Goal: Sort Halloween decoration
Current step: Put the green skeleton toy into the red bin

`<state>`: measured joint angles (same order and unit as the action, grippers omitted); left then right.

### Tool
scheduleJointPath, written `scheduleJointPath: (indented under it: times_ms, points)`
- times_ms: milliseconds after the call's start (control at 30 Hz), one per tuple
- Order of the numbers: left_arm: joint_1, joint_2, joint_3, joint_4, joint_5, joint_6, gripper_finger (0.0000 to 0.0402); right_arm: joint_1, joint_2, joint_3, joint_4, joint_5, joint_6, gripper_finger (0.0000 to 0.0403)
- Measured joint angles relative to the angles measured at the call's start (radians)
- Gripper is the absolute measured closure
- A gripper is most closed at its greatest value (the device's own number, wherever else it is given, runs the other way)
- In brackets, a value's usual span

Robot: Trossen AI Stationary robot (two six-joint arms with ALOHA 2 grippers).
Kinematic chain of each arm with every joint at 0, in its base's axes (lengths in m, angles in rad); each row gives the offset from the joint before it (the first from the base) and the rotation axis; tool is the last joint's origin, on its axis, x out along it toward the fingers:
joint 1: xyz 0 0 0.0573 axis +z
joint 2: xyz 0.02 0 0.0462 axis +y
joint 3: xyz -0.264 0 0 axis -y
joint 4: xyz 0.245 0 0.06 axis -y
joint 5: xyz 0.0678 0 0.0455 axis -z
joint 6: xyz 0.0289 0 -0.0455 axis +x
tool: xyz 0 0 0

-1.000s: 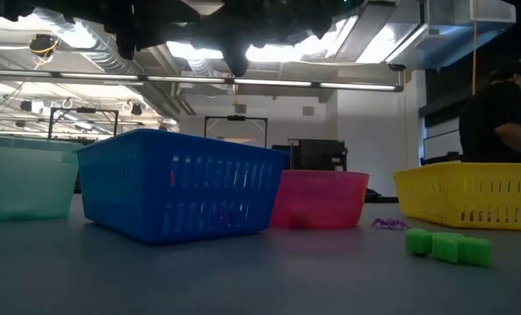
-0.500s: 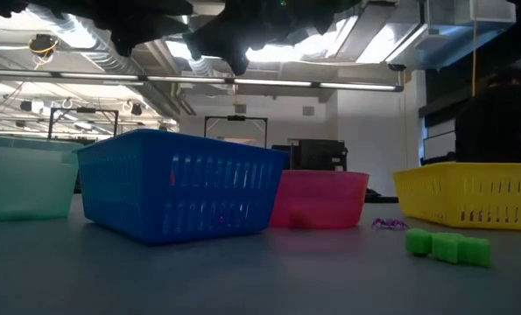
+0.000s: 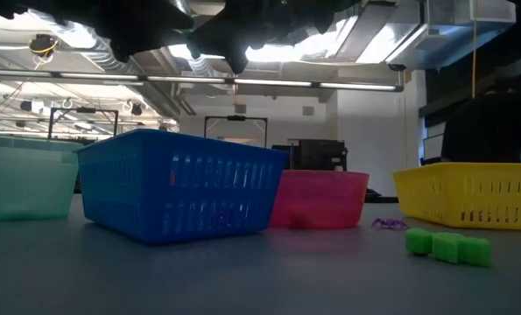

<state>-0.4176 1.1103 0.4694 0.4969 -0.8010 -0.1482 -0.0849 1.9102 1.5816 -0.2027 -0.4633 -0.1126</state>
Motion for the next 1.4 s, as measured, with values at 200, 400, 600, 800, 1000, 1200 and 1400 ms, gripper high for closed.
scheduleJointPath:
  times_ms: [200,400,600,800,1000,1200,1400]
  points:
    - [0.005,0.0,0.0,-0.011,0.009,-0.002,0.0236,0.0,0.0,0.0,0.001,0.0,-0.001,0.0333]
    - [0.005,0.0,0.0,-0.015,0.01,-0.002,0.027,0.0,0.0,0.0,0.0,0.0,-0.001,0.0333]
    - [0.005,0.0,0.0,-0.015,0.01,-0.002,0.0305,0.0,0.0,0.0,-0.001,0.0,-0.002,0.0333]
    - [0.005,0.0,0.0,-0.015,0.011,-0.002,0.034,0.0,0.0,0.0,-0.002,0.0,-0.002,0.0333]
    - [0.005,0.0,0.0,-0.016,0.01,-0.002,0.0377,0.0,0.0,-0.001,-0.004,-0.002,-0.002,0.0333]
    - [0.005,0.0,0.0,-0.016,0.01,-0.002,0.0399,0.0,0.0,-0.001,-0.005,-0.004,-0.002,0.0333]
    - [0.005,0.0,0.0,-0.016,0.009,-0.002,0.0399,0.0,0.0,-0.001,-0.004,-0.003,-0.002,0.0333]
